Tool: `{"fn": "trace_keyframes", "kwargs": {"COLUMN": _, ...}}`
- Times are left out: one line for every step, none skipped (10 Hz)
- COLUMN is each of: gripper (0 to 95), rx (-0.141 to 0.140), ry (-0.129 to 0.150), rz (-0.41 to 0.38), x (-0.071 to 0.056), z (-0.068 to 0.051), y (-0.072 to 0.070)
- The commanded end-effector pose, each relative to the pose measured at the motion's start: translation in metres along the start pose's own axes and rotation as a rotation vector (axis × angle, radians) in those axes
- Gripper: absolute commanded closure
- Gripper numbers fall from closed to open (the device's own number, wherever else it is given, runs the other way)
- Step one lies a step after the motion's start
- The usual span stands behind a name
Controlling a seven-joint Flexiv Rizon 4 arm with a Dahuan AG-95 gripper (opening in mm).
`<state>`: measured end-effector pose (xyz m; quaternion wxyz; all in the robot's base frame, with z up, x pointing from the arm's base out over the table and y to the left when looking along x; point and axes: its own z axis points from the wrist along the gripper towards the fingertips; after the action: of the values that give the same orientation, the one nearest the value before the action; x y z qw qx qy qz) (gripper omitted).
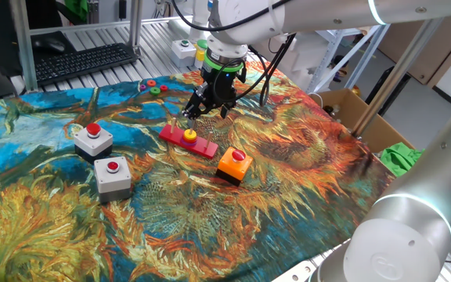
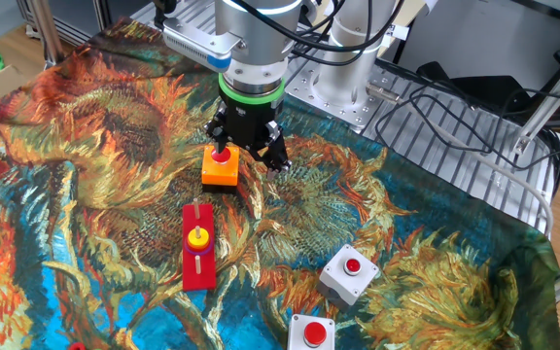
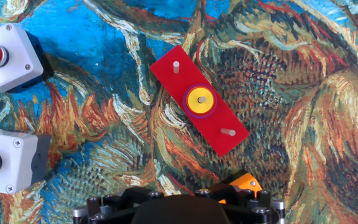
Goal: Take out one Hanoi block and throw it aside
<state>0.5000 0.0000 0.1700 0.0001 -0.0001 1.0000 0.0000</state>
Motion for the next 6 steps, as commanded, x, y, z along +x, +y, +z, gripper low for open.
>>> {"fn": "trace_keyframes", "kwargs": {"gripper": 0.0, "rx": 0.0, "ry": 0.0, "rz": 0.0, "x": 0.0, "z": 0.0, "y": 0.0}}
{"fn": "trace_keyframes", "kwargs": {"gripper": 95.0, "rx": -0.061, "ry": -0.013, "rz": 0.173, "x": 0.0004, "z": -0.0006, "y": 0.0004}}
{"fn": "trace_keyframes", "kwargs": {"gripper": 95.0, "rx": -0.057, "ry": -0.014, "rz": 0.168, "x": 0.0003, "z": -0.0006, "y": 0.0004}}
{"fn": "trace_keyframes", "kwargs": {"gripper": 95.0, "rx": -0.052, "ry": -0.015, "rz": 0.171, "x": 0.0003, "z": -0.0006, "y": 0.0004}}
{"fn": "trace_keyframes", "kwargs": {"gripper": 95.0, "rx": -0.05, "ry": -0.017, "rz": 0.175, "x": 0.0004, "z": -0.0006, "y": 0.0005}}
{"fn": "trace_keyframes", "kwargs": {"gripper": 95.0, "rx": -0.047, "ry": -0.019, "rz": 0.185, "x": 0.0004, "z": -0.0006, "y": 0.0005}}
